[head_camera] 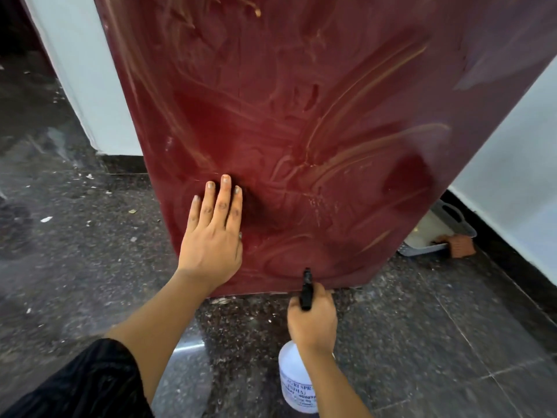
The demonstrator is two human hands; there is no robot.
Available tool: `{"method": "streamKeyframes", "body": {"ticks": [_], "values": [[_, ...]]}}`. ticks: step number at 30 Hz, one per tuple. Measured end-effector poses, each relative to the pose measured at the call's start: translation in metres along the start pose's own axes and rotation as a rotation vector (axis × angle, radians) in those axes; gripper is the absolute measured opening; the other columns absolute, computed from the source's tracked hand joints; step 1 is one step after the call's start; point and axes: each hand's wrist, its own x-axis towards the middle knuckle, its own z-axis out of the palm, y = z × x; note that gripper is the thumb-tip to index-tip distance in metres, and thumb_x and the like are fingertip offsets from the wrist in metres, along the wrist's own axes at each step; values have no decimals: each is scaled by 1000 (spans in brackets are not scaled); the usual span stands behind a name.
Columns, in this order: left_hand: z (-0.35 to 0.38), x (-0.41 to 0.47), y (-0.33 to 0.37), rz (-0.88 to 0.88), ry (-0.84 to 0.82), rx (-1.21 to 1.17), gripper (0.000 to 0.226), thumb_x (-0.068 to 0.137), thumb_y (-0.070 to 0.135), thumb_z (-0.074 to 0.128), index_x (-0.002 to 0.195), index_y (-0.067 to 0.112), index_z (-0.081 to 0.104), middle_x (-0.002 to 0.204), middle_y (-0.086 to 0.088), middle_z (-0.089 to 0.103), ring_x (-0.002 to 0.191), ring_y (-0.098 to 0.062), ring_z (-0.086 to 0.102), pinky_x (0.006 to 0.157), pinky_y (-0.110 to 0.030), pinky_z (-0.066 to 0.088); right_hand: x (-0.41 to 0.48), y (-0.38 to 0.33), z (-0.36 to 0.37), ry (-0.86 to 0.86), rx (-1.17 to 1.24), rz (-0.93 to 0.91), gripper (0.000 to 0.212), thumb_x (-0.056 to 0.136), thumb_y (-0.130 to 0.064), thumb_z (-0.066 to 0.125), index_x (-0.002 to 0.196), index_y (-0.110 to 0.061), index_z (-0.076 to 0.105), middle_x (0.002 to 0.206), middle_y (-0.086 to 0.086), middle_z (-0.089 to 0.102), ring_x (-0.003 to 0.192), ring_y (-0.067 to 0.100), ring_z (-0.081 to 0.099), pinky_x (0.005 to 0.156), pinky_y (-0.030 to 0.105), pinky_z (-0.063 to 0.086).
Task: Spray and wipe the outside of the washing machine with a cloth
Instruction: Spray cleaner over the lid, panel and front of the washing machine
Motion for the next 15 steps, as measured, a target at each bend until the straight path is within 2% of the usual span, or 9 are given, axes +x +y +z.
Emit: {"method": "streamKeyframes", "body": {"ticks": [3,5,7,11,15], "values": [[13,4,23,60,-9,-10,75,81,21,47,145,5,12,155,-17,4,141,-39,8,113,-53,15,23,27,-24,93,50,95,17,82,-15,60,100,-16,61,96,7,59,64,18,47,63,29,35],[20,8,36,75,-6,-11,76,81,19,50,145,4,13,155,-18,4,141,-38,8,113,-54,14,39,40,-41,121,52,144,4,81,-17,60,83,-18,58,87,7,61,60,17,49,59,31,38],[25,13,48,74,0,-20,79,80,18,55,145,4,12,155,-19,0,142,-37,4,114,-53,10,54,51,-56,139,25,172,6,78,-19,59,74,-19,55,75,8,61,60,21,54,55,32,41],[31,18,65,40,3,-40,81,80,17,55,145,2,8,153,-19,-7,142,-36,-2,114,-51,4,66,58,-71,116,-44,198,3,70,-20,56,71,-19,54,66,5,60,62,28,58,58,37,49],[32,18,70,59,27,-36,74,81,18,47,145,2,13,154,-22,1,141,-38,2,114,-52,4,57,57,-66,59,-13,195,6,74,-21,57,78,-22,54,77,6,62,69,27,60,61,35,47]]}}
